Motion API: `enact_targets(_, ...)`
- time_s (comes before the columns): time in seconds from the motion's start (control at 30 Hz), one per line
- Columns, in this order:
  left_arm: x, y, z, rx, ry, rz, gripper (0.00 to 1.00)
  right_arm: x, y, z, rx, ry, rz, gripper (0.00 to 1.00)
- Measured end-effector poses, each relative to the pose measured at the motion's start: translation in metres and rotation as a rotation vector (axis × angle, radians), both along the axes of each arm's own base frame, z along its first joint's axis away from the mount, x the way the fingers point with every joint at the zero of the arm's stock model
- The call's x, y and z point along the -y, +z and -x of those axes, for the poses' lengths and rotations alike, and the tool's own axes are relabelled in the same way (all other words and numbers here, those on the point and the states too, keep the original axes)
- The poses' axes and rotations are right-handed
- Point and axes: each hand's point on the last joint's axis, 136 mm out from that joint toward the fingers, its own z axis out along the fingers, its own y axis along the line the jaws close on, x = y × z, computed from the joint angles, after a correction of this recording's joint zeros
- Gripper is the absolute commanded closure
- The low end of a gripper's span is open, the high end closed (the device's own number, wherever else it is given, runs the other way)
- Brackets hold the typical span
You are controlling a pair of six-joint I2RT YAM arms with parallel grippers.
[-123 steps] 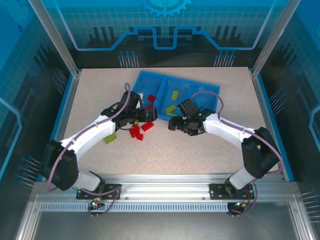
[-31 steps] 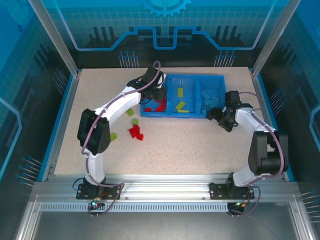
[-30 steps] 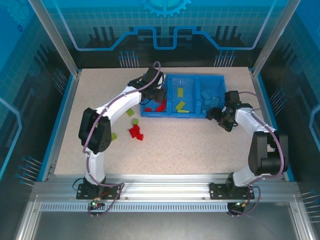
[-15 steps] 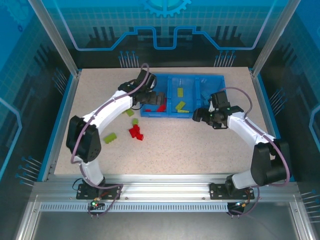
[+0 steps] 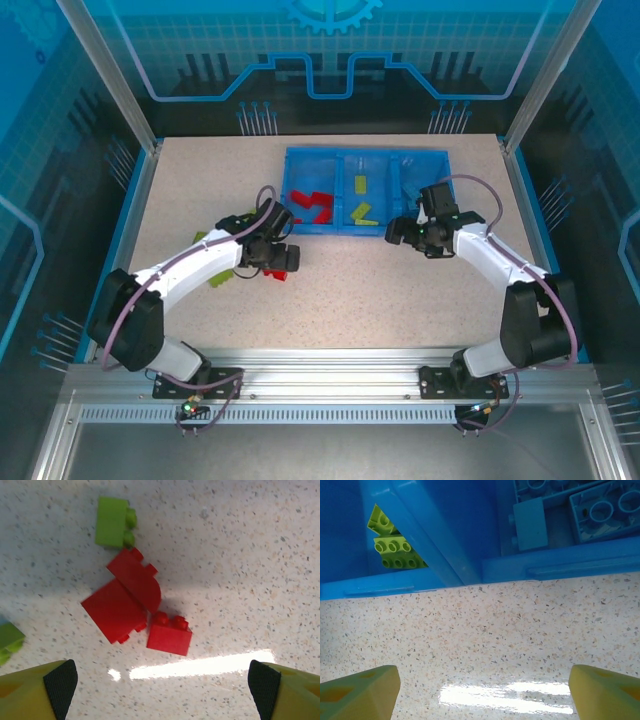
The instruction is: Sort the legos into containers by color
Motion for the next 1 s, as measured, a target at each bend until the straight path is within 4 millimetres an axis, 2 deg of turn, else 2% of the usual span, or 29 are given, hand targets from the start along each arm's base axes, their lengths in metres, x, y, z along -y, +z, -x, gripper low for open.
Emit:
enact_targets(0.13,0.008,-0.009,0.008,-0.026,0.016,0.032,0.15,0.000,0.000,0.000,0.000,0.000,0.000,0.11)
enact_targets(0.47,0.026,-0.037,0.006,-0.078,0.009,0.043,0.15,0.001,-0.001,0.001,-0.004,-0.002,0.004,0.11)
enact_targets(0.73,0.027,-0.063,0.005,-0.127,0.010,0.013,0.18,0.001,-0.001,0.001,-0.007,-0.002,0.006,0.11)
enact_targets(1.0,0.028,-0.070,0.002,-0.132,0.010,0.009,0.24,0.001,-0.001,0.001,-0.007,-0.002,0.006,0.11)
